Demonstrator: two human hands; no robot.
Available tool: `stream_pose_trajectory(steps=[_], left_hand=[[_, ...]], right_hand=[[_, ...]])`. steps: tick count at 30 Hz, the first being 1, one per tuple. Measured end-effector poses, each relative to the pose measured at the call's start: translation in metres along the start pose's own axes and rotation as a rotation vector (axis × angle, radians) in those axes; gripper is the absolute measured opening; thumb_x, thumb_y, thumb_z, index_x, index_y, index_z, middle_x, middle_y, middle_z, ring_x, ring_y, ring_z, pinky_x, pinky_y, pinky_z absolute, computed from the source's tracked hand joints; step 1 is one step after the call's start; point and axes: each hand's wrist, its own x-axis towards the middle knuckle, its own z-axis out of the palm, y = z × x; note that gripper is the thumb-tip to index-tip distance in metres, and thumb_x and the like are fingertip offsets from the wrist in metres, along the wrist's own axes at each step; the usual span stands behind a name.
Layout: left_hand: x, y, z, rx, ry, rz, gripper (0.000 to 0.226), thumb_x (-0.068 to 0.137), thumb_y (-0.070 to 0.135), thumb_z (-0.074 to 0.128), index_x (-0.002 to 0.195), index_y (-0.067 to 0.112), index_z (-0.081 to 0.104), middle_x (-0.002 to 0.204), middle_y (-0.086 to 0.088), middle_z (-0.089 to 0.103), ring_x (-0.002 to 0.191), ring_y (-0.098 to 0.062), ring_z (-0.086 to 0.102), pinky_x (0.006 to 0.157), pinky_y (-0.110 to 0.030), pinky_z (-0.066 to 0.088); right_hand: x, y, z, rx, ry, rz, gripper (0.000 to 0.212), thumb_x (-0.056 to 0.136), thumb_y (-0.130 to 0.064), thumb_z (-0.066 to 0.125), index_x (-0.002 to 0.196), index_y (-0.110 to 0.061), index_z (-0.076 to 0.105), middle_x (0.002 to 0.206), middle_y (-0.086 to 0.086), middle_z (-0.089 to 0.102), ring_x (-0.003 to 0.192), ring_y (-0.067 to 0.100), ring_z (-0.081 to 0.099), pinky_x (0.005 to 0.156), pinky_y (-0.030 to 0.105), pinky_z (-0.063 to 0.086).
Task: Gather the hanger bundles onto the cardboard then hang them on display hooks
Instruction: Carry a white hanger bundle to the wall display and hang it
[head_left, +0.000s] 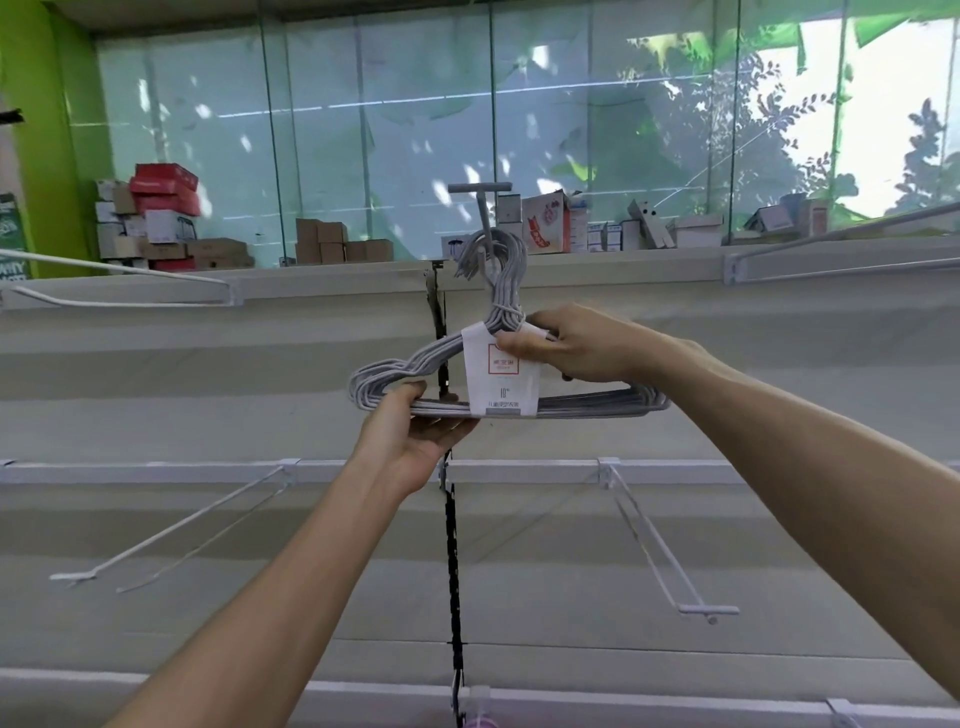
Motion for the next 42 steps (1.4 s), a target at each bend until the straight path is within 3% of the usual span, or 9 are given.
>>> stream_pose_trajectory(steps=[3, 6, 12, 19, 23, 27, 32, 36, 42], left_hand=[[0.009, -0.006, -0.001, -0.016, -0.001, -0.003, 0.016, 0.1, 0.007, 0.048, 0.087, 0.001, 0.054, 0.113, -0.027, 0.059, 0.105, -0.042, 0.06, 0.073, -0.051, 0.055], [0.017, -0.012, -0.004, -0.021, 0.003, 0.005, 0.012, 0.098, 0.005, 0.049, 0.088, 0.002, 0.055, 0.11, -0.026, 0.061, 0.098, -0.04, 0.064, 0.072, -0.05, 0.056], [0.02, -0.012, -0.011, 0.096, 0.019, 0.051, 0.013, 0.099, 0.01, 0.052, 0.088, 0.004, 0.056, 0.114, -0.025, 0.061, 0.101, -0.043, 0.064, 0.076, -0.051, 0.057], [0.017, 0.001, -0.038, 0.388, -0.067, 0.057, 0.032, 0.095, 0.034, 0.064, 0.112, 0.008, 0.066, 0.123, -0.022, 0.067, 0.104, -0.041, 0.069, 0.075, -0.051, 0.06], [0.008, 0.003, -0.044, 0.481, -0.141, 0.048, 0.041, 0.093, 0.037, 0.065, 0.122, 0.007, 0.065, 0.12, -0.02, 0.069, 0.103, -0.039, 0.07, 0.08, -0.052, 0.059], [-0.003, 0.002, -0.049, 0.602, -0.21, 0.077, 0.039, 0.096, 0.033, 0.062, 0.127, 0.009, 0.061, 0.12, -0.015, 0.07, 0.098, -0.037, 0.072, 0.083, -0.052, 0.059], [-0.017, 0.004, -0.056, 0.669, -0.252, 0.124, 0.033, 0.097, 0.025, 0.061, 0.123, 0.005, 0.06, 0.117, -0.016, 0.069, 0.095, -0.038, 0.072, 0.087, -0.056, 0.057], [-0.031, 0.002, -0.063, 0.712, -0.317, 0.162, 0.027, 0.098, 0.022, 0.059, 0.118, 0.005, 0.064, 0.108, -0.016, 0.069, 0.086, -0.034, 0.072, 0.076, -0.044, 0.061], [-0.059, -0.007, -0.051, 0.688, -0.42, 0.273, 0.018, 0.1, 0.017, 0.055, 0.111, 0.008, 0.066, 0.088, -0.007, 0.07, 0.08, -0.031, 0.071, 0.072, -0.041, 0.059]], right_hand=[[0.002, 0.005, 0.001, -0.069, -0.008, -0.017, 0.047, 0.097, -0.063, 0.044, 0.105, -0.024, 0.068, 0.091, -0.007, 0.071, 0.064, 0.006, 0.057, 0.057, 0.023, 0.038], [0.004, 0.012, 0.005, -0.109, 0.002, -0.021, 0.048, 0.096, -0.064, 0.043, 0.109, -0.025, 0.066, 0.095, -0.009, 0.07, 0.075, 0.009, 0.061, 0.058, 0.025, 0.038], [0.011, 0.027, 0.021, -0.118, 0.076, -0.018, 0.065, 0.088, -0.078, 0.039, 0.111, -0.023, 0.065, 0.093, -0.002, 0.07, 0.078, 0.014, 0.062, 0.061, 0.032, 0.043], [0.013, 0.02, 0.036, -0.106, 0.146, 0.02, 0.065, 0.09, -0.078, 0.036, 0.115, -0.025, 0.064, 0.088, -0.005, 0.068, 0.076, 0.013, 0.061, 0.059, 0.031, 0.04], [0.006, 0.015, 0.04, -0.192, 0.207, 0.03, 0.076, 0.086, -0.084, 0.028, 0.118, -0.025, 0.062, 0.091, -0.004, 0.069, 0.077, 0.013, 0.06, 0.063, 0.033, 0.048], [-0.009, 0.01, 0.04, -0.24, 0.273, 0.066, 0.091, 0.077, -0.093, 0.02, 0.116, -0.022, 0.062, 0.091, -0.002, 0.069, 0.079, 0.018, 0.062, 0.072, 0.045, 0.056], [-0.04, 0.004, 0.037, -0.325, 0.339, 0.09, 0.055, 0.093, -0.068, 0.044, 0.121, -0.024, 0.061, 0.106, 0.001, 0.067, 0.091, 0.023, 0.061, 0.078, 0.043, 0.053], [-0.069, -0.006, 0.036, -0.365, 0.415, 0.121, 0.046, 0.094, -0.057, 0.052, 0.123, -0.023, 0.062, 0.117, 0.0, 0.067, 0.101, 0.023, 0.062, 0.083, 0.046, 0.054], [-0.118, -0.028, 0.037, -0.277, 0.484, 0.194, 0.029, 0.095, -0.045, 0.059, 0.104, -0.022, 0.073, 0.097, -0.007, 0.072, 0.089, 0.012, 0.065, 0.082, 0.042, 0.055]])
